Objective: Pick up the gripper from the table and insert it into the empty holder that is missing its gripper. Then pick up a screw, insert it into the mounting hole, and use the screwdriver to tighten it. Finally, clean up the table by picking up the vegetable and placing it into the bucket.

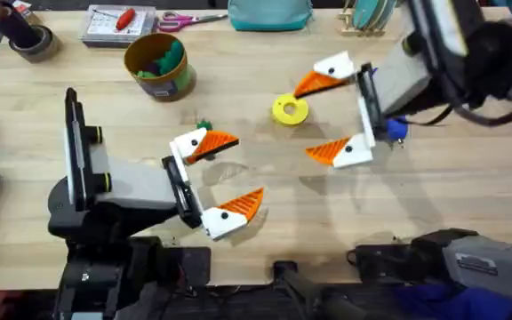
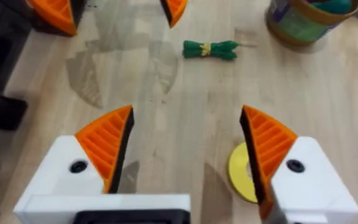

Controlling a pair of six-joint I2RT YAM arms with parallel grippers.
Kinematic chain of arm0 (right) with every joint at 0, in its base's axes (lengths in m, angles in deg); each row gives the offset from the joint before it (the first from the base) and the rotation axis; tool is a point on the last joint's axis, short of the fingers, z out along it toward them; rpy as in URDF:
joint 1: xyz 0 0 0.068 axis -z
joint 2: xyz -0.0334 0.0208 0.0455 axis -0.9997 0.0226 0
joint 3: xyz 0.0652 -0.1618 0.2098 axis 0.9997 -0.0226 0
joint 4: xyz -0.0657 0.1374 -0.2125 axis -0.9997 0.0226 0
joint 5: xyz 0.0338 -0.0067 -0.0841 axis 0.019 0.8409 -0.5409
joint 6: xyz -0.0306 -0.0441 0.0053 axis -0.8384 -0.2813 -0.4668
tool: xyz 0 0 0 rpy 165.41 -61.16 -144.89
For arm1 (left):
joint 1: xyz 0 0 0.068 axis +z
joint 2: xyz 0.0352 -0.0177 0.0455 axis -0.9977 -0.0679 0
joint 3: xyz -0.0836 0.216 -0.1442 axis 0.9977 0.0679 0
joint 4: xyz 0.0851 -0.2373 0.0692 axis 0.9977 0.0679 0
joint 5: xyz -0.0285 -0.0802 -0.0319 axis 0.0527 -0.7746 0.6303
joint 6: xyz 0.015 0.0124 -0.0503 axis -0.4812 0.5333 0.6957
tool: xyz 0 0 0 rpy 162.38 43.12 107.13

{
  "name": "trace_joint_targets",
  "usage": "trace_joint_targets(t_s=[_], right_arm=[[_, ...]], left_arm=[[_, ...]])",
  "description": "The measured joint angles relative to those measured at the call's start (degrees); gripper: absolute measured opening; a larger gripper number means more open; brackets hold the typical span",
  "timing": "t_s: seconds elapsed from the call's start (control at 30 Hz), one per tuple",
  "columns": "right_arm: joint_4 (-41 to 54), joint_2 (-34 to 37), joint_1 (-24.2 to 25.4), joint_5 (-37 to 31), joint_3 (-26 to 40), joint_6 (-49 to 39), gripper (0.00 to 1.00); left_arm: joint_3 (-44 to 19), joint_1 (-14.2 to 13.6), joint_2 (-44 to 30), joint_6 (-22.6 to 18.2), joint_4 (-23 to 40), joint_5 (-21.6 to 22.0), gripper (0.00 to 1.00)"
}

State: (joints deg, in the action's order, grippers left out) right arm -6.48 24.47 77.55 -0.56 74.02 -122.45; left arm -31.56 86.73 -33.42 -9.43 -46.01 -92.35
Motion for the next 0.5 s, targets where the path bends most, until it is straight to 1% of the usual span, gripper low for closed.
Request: trace_joint_targets(t_s=[0.07, 0.5], right_arm=[[-0.04, 0.0, -0.02, 0.09, -0.98, 0.02, 0.996], [-0.85, 0.0, -0.02, 0.13, -1.04, 1.38, 0.996]], left_arm=[[0.0, 0.0, 0.01, 0.0, 0.0, 0.02, 0.985], [0.0, 0.0, 0.0, -0.01, 0.0, 0.02, 0.985]])
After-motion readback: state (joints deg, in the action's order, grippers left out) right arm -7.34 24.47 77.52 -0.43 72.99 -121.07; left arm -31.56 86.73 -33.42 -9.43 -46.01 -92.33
